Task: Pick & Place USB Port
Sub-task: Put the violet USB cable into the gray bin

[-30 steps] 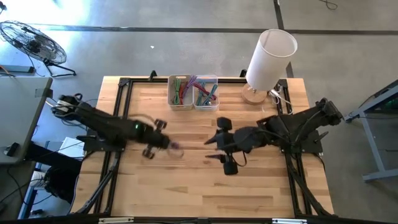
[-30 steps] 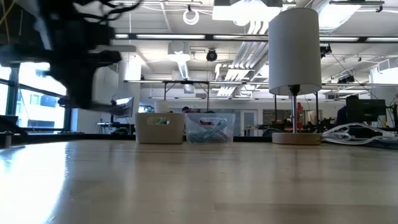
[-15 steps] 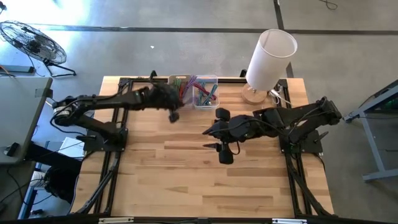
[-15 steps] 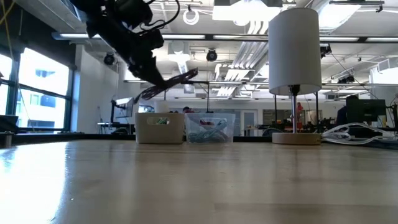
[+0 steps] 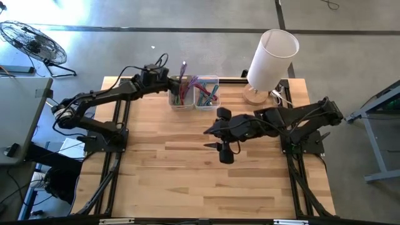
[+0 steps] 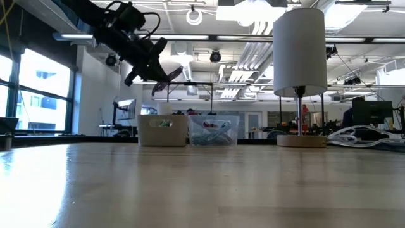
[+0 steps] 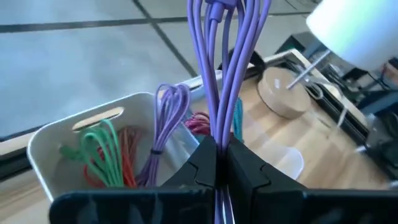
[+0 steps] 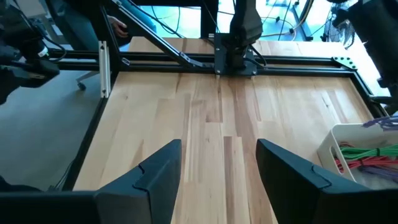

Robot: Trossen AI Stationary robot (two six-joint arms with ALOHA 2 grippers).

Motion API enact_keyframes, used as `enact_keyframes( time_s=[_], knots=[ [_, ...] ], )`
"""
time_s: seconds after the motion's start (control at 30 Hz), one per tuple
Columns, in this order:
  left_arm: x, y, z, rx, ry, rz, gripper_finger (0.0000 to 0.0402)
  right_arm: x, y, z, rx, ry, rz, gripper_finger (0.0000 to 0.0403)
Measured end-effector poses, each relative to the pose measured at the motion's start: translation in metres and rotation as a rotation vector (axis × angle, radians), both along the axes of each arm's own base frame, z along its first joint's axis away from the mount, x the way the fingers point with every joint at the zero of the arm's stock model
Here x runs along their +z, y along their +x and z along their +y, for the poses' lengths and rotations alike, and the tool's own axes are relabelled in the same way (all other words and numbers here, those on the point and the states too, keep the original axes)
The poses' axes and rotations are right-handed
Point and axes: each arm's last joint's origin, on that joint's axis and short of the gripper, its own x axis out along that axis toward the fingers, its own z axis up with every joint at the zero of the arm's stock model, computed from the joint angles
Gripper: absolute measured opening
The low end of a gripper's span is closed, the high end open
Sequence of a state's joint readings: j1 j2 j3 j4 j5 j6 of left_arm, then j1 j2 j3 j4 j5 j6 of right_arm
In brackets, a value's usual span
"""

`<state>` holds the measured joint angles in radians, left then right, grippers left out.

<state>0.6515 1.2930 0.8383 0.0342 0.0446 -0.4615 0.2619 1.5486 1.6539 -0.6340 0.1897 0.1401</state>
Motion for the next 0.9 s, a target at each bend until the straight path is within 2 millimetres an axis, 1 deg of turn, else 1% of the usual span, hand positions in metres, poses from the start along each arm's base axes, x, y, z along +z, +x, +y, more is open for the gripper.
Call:
enact_keyframes(
  time_s=[0.07,0.13,0.23,0.33,0.4,0.63,0.8,0.9],
  knots=[
    [-0.003,0.002,0.001,0.022,-0.018,0.012,0.001,-0.001,0.0,0.0,0.0,-0.002,0.006,0.0199],
    [-0.011,0.002,0.0,0.027,-0.072,0.043,0.0013,-0.001,0.0,0.0,0.0,-0.004,0.009,0.0199],
    [-0.023,0.012,-0.005,0.03,-0.134,0.072,0.0013,-0.001,-0.001,0.0,0.001,-0.008,0.017,0.0199],
    [-0.03,0.019,-0.01,0.032,-0.152,0.083,0.001,-0.002,-0.001,0.0,0.006,-0.011,0.027,0.0199],
    [-0.033,0.023,-0.009,0.045,-0.146,0.086,0.001,-0.004,-0.002,0.001,0.003,-0.004,0.043,0.0199],
    [-0.043,0.021,-0.008,0.081,-0.162,0.166,0.001,-0.005,-0.005,0.006,0.013,-0.003,0.058,0.0199],
    [-0.046,0.022,-0.007,0.102,-0.158,0.182,0.001,-0.007,-0.007,0.01,0.015,0.007,0.085,0.0199],
    [-0.046,0.021,-0.006,0.12,-0.149,0.187,0.0024,-0.007,-0.008,0.01,0.013,0.01,0.091,0.0199]
  ],
)
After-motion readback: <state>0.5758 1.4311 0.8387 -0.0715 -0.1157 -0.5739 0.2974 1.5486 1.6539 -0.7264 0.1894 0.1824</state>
